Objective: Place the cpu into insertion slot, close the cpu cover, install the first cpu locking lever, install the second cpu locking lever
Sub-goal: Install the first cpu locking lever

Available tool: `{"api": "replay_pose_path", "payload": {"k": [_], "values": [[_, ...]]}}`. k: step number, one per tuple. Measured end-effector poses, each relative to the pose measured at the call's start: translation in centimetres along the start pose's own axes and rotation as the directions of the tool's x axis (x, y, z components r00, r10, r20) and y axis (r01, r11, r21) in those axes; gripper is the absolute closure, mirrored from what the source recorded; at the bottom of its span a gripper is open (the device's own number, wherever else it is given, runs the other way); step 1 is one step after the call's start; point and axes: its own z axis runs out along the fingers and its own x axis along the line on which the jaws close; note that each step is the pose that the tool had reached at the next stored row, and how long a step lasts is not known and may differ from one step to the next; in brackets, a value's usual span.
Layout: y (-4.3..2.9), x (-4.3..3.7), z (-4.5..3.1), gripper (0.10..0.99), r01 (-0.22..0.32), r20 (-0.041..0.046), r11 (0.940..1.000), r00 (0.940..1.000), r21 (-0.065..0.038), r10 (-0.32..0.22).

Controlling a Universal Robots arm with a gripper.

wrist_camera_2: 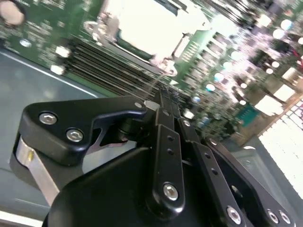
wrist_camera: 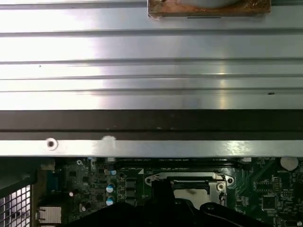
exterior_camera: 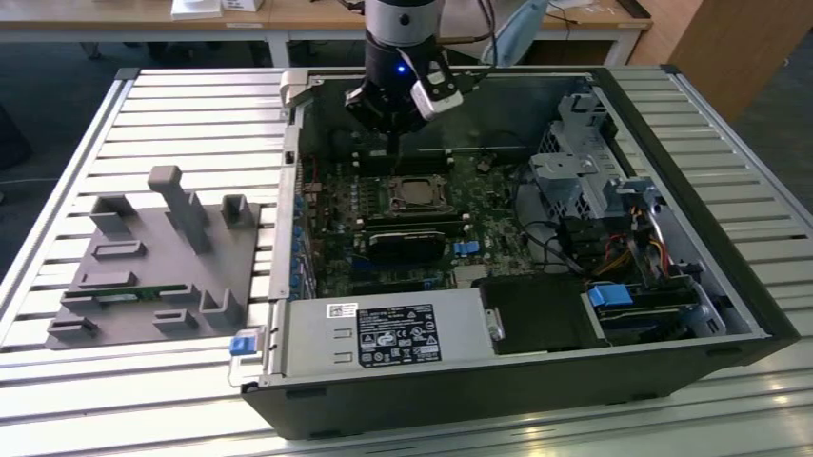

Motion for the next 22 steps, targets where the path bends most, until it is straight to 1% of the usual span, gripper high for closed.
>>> {"api": "replay_pose_path", "payload": {"k": [2, 3, 5, 7, 11, 13, 17, 22], "values": [[0.06, -0.84, 0.09, 0.98, 0.0, -0.0002, 1.0, 1.0, 0.0, 0.0], [0.06, -0.96, 0.14, 0.98, 0.0, -0.0001, 1.0, 1.0, 0.0, 0.0], [0.06, -0.97, 0.19, 0.98, 0.0, 0.0001, 1.0, 1.0, 0.0, 0.0], [0.05, -0.97, 0.31, 0.98, 0.0, 0.0023, 1.0, 1.0, -0.002, 0.0], [0.02, -1.06, 0.93, 0.98, 0.0, 0.0043, 1.0, 1.0, -0.002, 0.0], [0.06, -1.3, 1.28, 0.98, 0.0, 0.0045, 1.0, 1.0, -0.002, 0.0], [0.33, -1.77, 1.63, 0.98, 0.0, 0.0044, 1.0, 1.0, -0.002, 0.0], [0.46, -2.02, 2.15, 0.98, 0.0, 0.0043, 1.0, 1.0, -0.002, 0.0]]}}
